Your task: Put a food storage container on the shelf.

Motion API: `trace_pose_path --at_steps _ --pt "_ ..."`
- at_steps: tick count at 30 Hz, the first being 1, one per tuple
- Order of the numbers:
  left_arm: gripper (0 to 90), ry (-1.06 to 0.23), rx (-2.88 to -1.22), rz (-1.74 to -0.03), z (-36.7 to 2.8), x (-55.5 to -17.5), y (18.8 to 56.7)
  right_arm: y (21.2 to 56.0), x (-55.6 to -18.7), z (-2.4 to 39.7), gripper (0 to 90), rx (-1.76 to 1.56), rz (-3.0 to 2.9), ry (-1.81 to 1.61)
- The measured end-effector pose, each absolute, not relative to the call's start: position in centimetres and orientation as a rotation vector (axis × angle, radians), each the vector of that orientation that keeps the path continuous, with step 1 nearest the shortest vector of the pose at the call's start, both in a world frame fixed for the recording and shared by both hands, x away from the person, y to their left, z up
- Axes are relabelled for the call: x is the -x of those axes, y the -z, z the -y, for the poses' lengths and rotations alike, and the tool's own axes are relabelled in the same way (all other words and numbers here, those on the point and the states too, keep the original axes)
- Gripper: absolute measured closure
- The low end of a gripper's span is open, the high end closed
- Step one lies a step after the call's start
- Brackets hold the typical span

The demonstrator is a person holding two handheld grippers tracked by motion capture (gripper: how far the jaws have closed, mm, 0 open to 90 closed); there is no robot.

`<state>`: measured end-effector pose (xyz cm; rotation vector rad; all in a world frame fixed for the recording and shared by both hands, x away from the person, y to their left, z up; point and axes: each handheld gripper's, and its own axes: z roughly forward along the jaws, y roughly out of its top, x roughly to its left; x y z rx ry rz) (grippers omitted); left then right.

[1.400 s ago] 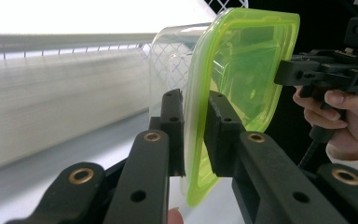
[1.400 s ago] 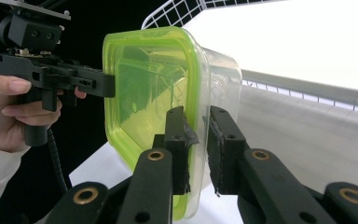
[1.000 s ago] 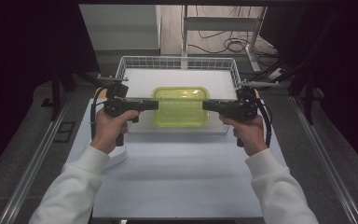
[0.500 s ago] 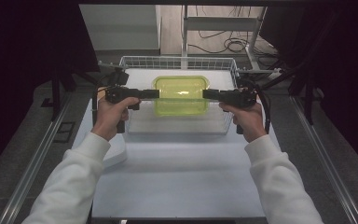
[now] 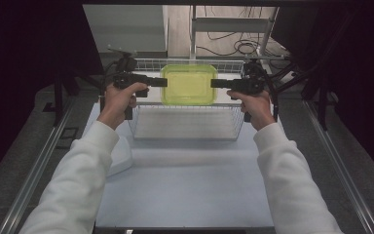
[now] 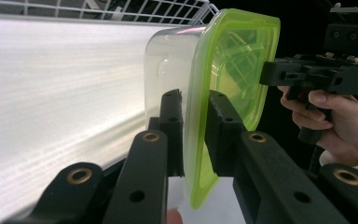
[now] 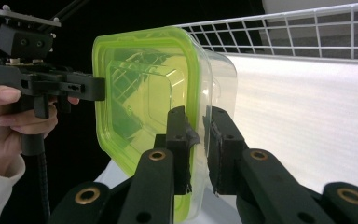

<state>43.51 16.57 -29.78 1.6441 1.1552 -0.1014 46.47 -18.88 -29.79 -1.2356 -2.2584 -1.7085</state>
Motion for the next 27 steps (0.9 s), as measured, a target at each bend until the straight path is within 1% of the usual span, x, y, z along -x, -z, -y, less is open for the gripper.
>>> trace_pose_path --at_steps 7,14,19,27 --pt "79.2 0.134 -1.635 -1.216 -16.9 -45.7 30.9 30.4 -48.3 18.2 79.1 1.297 2.237 1.648" --pt "79.7 0.164 -1.627 -1.252 -17.0 -47.1 31.8 30.5 -49.9 17.5 79.1 1.384 2.238 1.551" --pt "78.9 0.248 -1.573 -1.277 -17.3 -48.2 32.5 31.0 -50.8 17.7 78.2 1.455 2.152 1.536" --pt "76.0 0.298 -1.541 -1.372 -17.1 -50.1 33.1 31.8 -52.3 17.2 74.2 1.605 2.034 1.469"
